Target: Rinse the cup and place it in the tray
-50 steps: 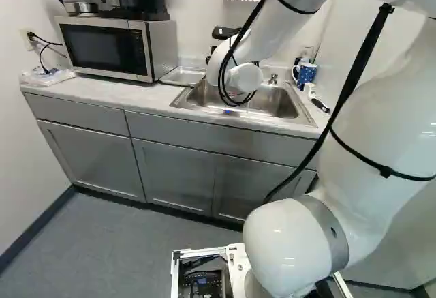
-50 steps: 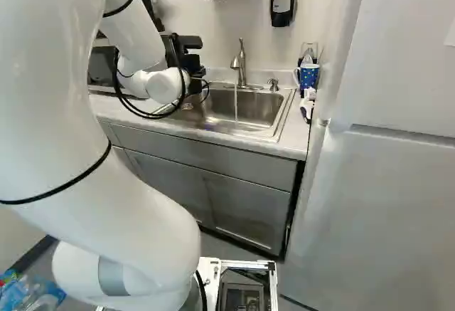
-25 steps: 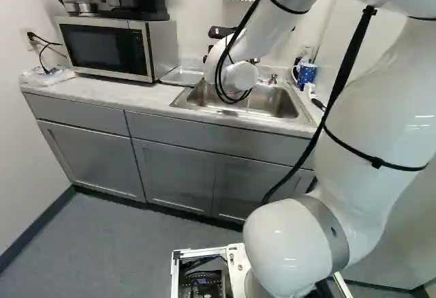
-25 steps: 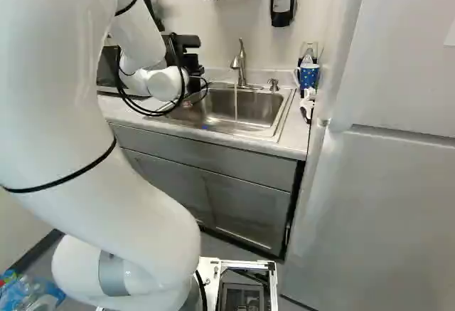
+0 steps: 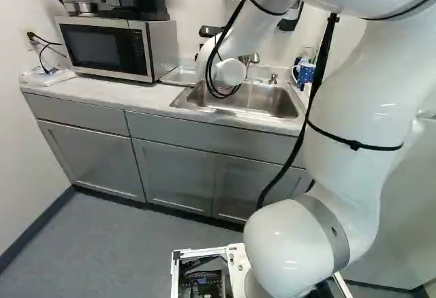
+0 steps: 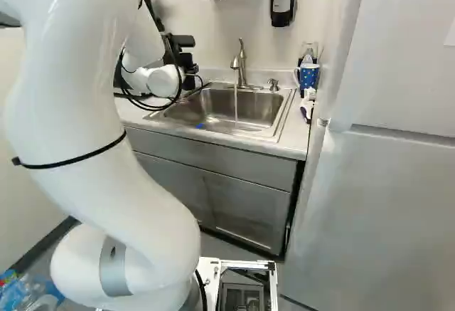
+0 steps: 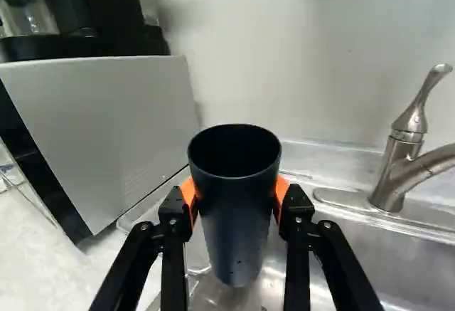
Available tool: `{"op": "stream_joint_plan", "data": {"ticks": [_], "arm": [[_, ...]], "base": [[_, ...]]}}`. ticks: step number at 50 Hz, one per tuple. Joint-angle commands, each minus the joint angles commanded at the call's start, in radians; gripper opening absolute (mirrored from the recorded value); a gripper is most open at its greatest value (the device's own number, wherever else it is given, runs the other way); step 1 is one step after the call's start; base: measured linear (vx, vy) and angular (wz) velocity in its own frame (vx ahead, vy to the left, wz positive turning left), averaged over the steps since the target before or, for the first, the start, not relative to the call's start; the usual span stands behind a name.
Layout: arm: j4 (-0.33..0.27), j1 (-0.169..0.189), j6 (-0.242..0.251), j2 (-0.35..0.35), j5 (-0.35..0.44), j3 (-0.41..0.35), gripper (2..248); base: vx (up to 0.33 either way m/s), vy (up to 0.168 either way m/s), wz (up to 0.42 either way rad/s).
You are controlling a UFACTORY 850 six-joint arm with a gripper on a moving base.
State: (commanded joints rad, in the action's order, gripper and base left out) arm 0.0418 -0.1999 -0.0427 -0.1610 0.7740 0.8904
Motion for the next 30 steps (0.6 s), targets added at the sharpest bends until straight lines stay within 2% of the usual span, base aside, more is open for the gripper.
{"op": "stream_joint_plan", "data": {"ticks": [30], "arm": [[0.000,-0.058,0.000,-0.131,0.000,0.147,123]], "base": [[0.000,0.000,0.000]]}}
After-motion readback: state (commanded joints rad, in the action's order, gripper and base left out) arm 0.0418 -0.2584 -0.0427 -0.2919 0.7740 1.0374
